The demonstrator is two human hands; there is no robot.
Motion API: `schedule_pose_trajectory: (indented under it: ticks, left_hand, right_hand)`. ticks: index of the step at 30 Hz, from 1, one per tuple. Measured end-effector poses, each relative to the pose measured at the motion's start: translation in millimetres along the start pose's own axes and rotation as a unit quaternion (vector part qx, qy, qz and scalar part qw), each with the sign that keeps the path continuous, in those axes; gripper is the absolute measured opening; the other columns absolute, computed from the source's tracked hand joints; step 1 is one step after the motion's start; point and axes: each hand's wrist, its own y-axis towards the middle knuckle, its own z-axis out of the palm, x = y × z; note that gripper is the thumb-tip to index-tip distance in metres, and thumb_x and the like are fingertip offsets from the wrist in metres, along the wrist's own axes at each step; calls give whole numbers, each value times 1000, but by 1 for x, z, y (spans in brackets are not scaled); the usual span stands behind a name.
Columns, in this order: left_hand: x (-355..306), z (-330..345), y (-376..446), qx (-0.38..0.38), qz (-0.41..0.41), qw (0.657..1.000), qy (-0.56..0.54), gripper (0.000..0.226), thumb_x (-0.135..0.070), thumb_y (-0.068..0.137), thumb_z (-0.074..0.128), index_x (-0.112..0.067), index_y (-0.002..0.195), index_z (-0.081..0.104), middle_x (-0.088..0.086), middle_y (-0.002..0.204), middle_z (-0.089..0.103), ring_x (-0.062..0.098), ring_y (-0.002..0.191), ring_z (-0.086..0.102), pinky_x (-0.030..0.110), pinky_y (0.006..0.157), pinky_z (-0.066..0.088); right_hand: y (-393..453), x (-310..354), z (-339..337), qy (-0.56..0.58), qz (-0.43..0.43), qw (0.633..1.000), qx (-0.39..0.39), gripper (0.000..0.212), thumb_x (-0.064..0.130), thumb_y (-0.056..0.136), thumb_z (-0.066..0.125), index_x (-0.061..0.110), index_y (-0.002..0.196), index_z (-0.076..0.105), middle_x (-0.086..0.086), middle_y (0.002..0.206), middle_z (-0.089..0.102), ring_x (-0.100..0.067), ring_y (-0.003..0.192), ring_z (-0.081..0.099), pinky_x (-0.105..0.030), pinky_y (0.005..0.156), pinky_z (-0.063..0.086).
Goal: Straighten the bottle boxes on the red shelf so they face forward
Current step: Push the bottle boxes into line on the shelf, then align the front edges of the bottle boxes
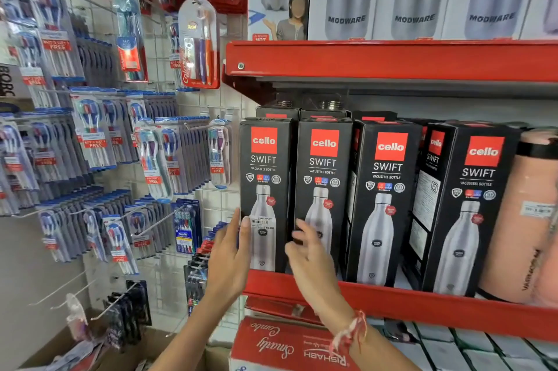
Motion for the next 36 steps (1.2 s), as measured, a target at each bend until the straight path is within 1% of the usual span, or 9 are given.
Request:
schedule_pose_trajectory:
  ticks: [3, 8, 11, 15, 18, 24, 28, 31, 36]
  left_hand:
    - [-12, 12, -8, -94, 69, 993, 3, 43, -44, 96, 32, -21, 120, 58, -6, 113, 61, 4, 105, 56, 30, 91, 45]
    - [-39, 39, -24, 46, 46, 998, -5, 53, -54, 95, 28, -22, 125, 57, -15, 97, 68, -9, 96, 61, 8, 85, 43]
    - [-42, 51, -36, 79, 12, 997, 9, 60, -52, 95, 25, -18, 140, 44, 3, 132, 61, 12, 124, 54, 22, 104, 39]
    - [-43, 63, -42, 141, -74, 986, -50, 65, -59, 94, 18, -23, 148, 27, -3, 155, 32, 10, 143, 27, 16, 106, 16]
    - [-38, 66, -39, 163, -154, 971, -82, 86, -77, 81, 9, -24, 149, 23, -1, 157, 26, 15, 145, 22, 28, 115, 13]
    - [-31, 61, -34, 156, -192, 963, -106, 124, -101, 48, 9, -28, 145, 33, 5, 153, 37, 20, 140, 36, 46, 120, 20]
    - [-30, 54, -36, 135, -180, 970, -94, 118, -99, 53, 8, -29, 143, 38, 7, 149, 44, 21, 138, 40, 47, 118, 25]
    - [-31, 48, -38, 123, -156, 976, -85, 112, -97, 57, 6, -32, 138, 45, 7, 140, 55, 20, 126, 53, 45, 114, 32]
    - [-33, 45, -38, 119, -128, 983, -62, 106, -94, 61, 3, -34, 136, 48, 10, 133, 61, 20, 119, 59, 46, 110, 37]
  right_hand:
    - [-4, -9, -18, -32, -22, 991, -130, 53, 20, 91, 50, 18, 141, 31, 0, 135, 38, -15, 128, 38, -32, 106, 34]
    - [-12, -12, -28, -72, 1, 990, -123, 70, 23, 92, 49, 11, 148, 9, -2, 155, 10, -16, 143, 11, -31, 113, 17]
    - [-18, -11, -27, -47, 35, 995, -77, 75, 24, 93, 46, 11, 150, -2, 0, 159, 2, -14, 145, 5, -27, 114, 11]
    - [-19, -16, -33, 10, 98, 995, -23, 68, 25, 96, 35, 16, 150, -5, -1, 160, 0, -15, 146, 9, -32, 116, 13]
    - [-20, -14, -43, 24, 106, 994, -16, 61, 23, 97, 30, 23, 150, 2, -4, 158, 17, -20, 141, 26, -33, 108, 26]
    - [-23, -13, -56, 35, 103, 994, -22, 53, 20, 97, 32, 25, 148, 21, -18, 142, 43, -33, 128, 41, -41, 102, 34]
    - [-30, -11, -57, 56, 97, 994, -19, 51, 22, 97, 34, 28, 147, 26, -12, 142, 46, -29, 126, 45, -41, 102, 36]
    - [-27, -15, -58, 79, 89, 993, -17, 51, 28, 96, 35, 30, 146, 27, 7, 150, 35, -9, 128, 39, -27, 97, 29]
    - [-23, -22, -60, 63, 79, 995, -8, 51, 29, 96, 34, 28, 147, 26, 8, 151, 32, -12, 136, 32, -25, 98, 25]
